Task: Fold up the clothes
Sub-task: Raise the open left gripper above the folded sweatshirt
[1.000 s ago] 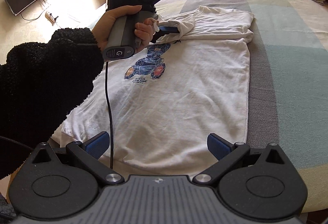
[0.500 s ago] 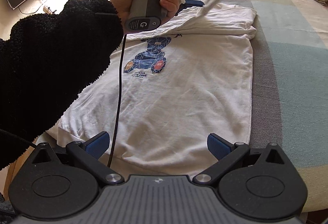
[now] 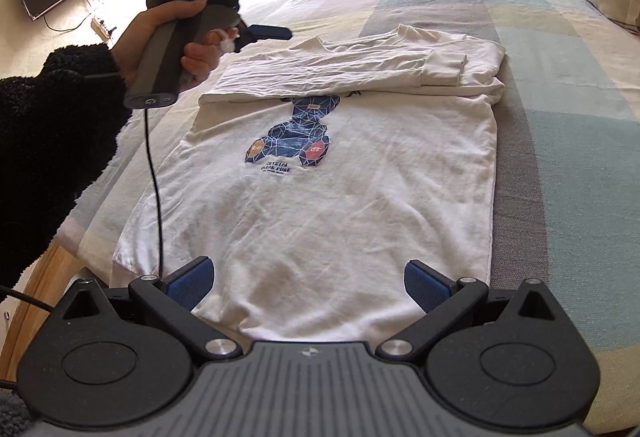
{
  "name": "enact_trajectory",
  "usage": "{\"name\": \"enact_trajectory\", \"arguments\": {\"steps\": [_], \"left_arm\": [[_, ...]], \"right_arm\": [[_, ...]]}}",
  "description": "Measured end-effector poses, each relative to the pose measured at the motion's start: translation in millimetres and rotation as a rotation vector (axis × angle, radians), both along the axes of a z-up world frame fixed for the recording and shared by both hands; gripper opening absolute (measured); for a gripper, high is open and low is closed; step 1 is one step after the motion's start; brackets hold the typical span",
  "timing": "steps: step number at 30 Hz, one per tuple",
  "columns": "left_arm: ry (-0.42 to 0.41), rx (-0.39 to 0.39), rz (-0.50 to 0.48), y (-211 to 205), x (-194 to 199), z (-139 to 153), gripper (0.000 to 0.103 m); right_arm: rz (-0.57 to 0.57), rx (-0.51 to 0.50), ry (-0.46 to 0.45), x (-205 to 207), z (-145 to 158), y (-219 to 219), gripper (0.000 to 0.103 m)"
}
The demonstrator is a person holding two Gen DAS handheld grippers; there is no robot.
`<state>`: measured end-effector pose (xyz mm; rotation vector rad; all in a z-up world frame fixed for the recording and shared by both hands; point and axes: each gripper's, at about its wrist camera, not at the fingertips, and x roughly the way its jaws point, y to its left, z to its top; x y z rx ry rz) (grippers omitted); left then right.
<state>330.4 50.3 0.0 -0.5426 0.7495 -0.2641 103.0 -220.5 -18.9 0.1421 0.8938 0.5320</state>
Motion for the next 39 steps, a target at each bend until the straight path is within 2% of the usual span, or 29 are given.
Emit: {"name": "enact_trajectory", "arguments": {"steps": [3, 6, 11, 16, 19, 21, 24, 31, 35, 38, 39], "left_arm": [[-0.006, 0.035, 0.053, 28.0, -20.7, 9.0, 0.102], [-0.019, 0.055, 0.081, 46.8, -36.3, 15.9, 0.102], [-0.044, 0.058, 0.063, 55.6, -27.0, 5.6, 0.102], [-0.018, 0.069, 0.040, 61.3, -6.8, -41.2, 0.102], [0.048, 0.083, 0.078, 75.3, -3.6, -74.7, 0.102], [0.020, 0.044, 0.080, 95.1, -12.4, -92.6, 0.100], [-0.034, 0.036, 0.054, 101.6, -14.4, -82.9, 0.100], [-0.128, 0.043, 0.005, 109.0, -10.9, -55.0, 0.100], [-0.051, 0.020, 0.004, 101.3, 13.5, -72.4, 0.101], [-0.007, 0.170, 0.120, 105.1, 11.1, -92.2, 0.098], [-0.028, 0.178, 0.122, 108.3, 4.8, -95.6, 0.097]], "right_arm": [[0.006, 0.009, -0.021, 7.3, -13.6, 3.8, 0.103], [0.010, 0.012, 0.039, 15.7, -33.8, 9.2, 0.103], [-0.005, -0.009, 0.029, 11.9, -44.9, 15.0, 0.103], [-0.031, -0.067, 0.029, 13.0, -45.6, 24.9, 0.103], [-0.028, -0.160, 0.011, 10.8, -47.0, 39.3, 0.103], [-0.012, -0.236, -0.012, 7.7, -49.1, 50.1, 0.103], [0.005, -0.322, -0.047, 2.0, -52.6, 60.7, 0.103], [-0.006, -0.325, -0.036, 4.2, -51.3, 60.7, 0.103], [-0.012, -0.332, -0.036, 3.8, -51.6, 62.8, 0.103], [-0.013, -0.331, -0.036, 3.7, -51.7, 63.0, 0.103], [-0.011, -0.330, -0.037, 3.6, -51.6, 62.5, 0.103]]}}
